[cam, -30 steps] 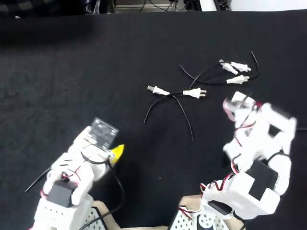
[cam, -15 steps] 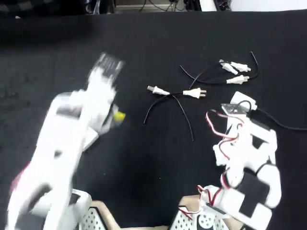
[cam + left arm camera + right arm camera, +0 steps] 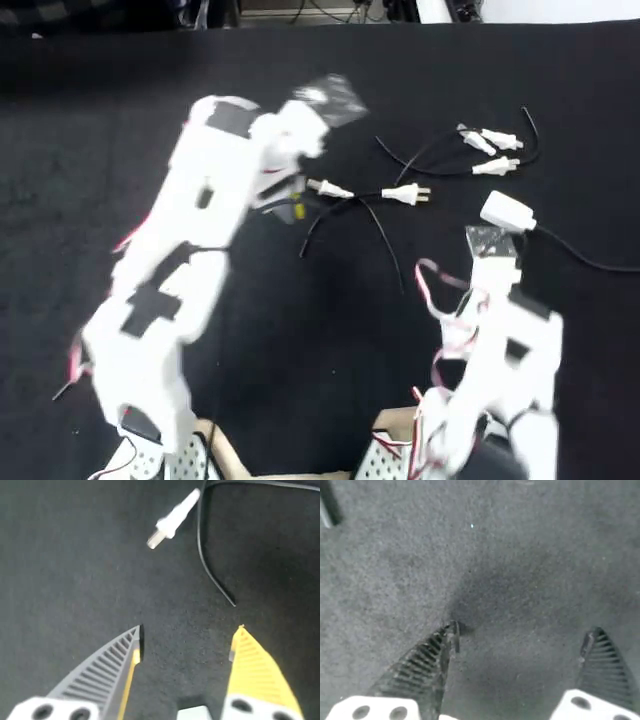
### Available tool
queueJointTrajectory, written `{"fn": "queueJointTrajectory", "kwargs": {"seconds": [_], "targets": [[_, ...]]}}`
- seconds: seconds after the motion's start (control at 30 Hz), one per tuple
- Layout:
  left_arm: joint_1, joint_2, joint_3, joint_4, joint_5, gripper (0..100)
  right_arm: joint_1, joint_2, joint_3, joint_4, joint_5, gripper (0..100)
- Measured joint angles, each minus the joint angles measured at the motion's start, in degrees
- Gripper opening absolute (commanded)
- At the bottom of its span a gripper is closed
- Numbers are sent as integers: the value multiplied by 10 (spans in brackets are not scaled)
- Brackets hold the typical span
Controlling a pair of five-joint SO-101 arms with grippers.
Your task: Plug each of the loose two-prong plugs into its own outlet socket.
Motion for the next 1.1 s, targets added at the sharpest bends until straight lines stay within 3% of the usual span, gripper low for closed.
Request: {"fn": "queueJointTrajectory", "kwargs": {"seconds": [0.43, 0.73, 1.1], "targets": [[22, 277, -368, 90, -167, 285, 0, -126, 49, -1, -1, 378], [69, 371, -451, 90, -223, 285, 0, -126, 49, -1, -1, 378], [69, 442, -492, 80, -243, 284, 0, -126, 49, -1, -1, 378]]}}
